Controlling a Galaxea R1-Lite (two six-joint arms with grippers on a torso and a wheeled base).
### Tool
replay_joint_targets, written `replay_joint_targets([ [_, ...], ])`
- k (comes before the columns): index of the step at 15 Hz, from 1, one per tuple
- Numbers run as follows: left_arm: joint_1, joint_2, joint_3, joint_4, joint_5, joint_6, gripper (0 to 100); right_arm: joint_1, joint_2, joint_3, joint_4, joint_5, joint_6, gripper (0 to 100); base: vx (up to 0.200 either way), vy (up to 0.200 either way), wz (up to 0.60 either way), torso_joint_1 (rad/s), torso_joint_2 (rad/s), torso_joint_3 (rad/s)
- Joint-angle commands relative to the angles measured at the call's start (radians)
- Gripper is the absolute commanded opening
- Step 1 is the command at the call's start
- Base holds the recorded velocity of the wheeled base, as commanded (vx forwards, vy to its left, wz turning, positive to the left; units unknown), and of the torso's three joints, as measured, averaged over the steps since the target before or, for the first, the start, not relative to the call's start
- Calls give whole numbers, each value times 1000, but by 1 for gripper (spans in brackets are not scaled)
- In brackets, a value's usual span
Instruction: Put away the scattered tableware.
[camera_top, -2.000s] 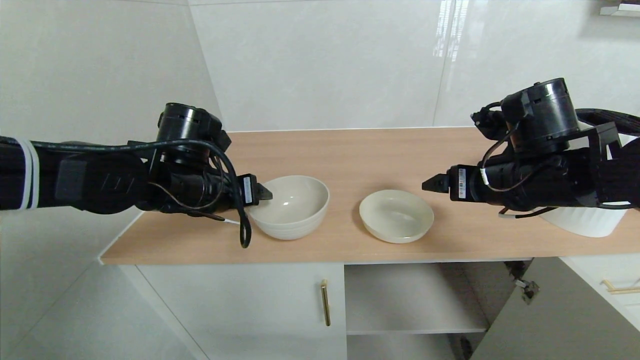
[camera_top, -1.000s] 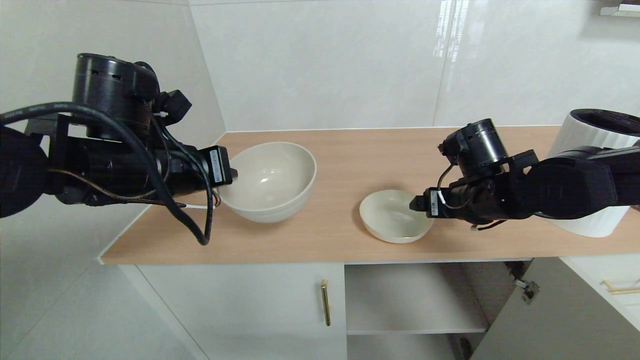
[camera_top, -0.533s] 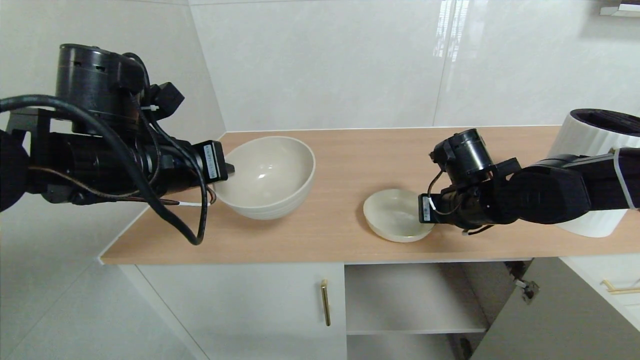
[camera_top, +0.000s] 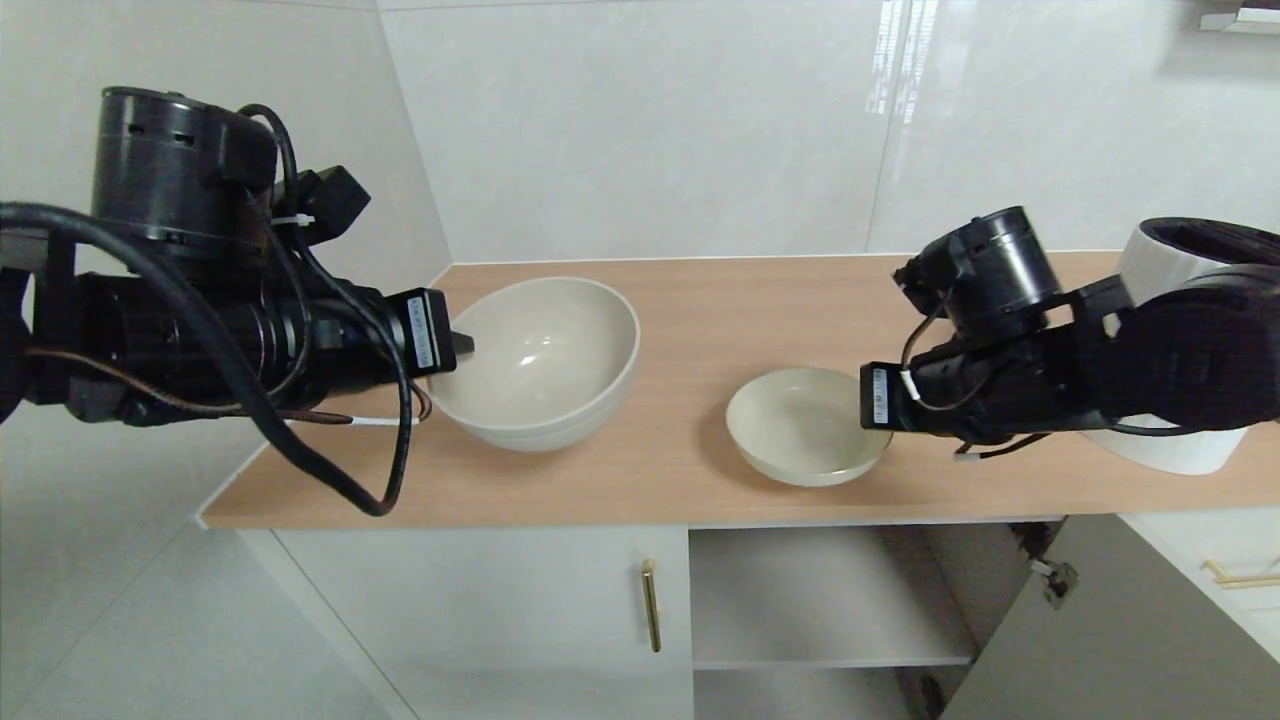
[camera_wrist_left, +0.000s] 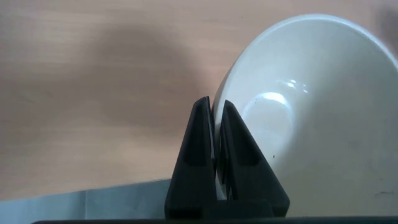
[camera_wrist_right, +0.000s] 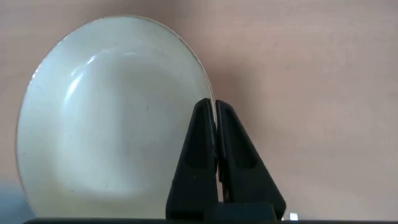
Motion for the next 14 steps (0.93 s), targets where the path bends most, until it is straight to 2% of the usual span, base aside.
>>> replay_joint_targets([
  [1,-29,-44,60,1,0,11,0,1,-195,53,96,100,0,0,0,0,0,0,0,0],
  [2,-33,-54,71,1,0,13,0,1,-212,59,107,116,0,0,0,0,0,0,0,0],
  [3,-64,-83,100,1,0,13,0,1,-254,79,148,162,0,0,0,0,0,0,0,0],
  [5,-87,-104,135,1,1,13,0,7,-266,99,185,165,2,0,0,0,0,0,0,0],
  [8,-92,-130,184,1,1,11,0,38,-289,193,183,168,23,0,0,0,0,0,0,0],
  [14,-101,-121,193,1,1,11,0,36,-309,216,183,166,22,0,-200,0,0,3,2,4],
])
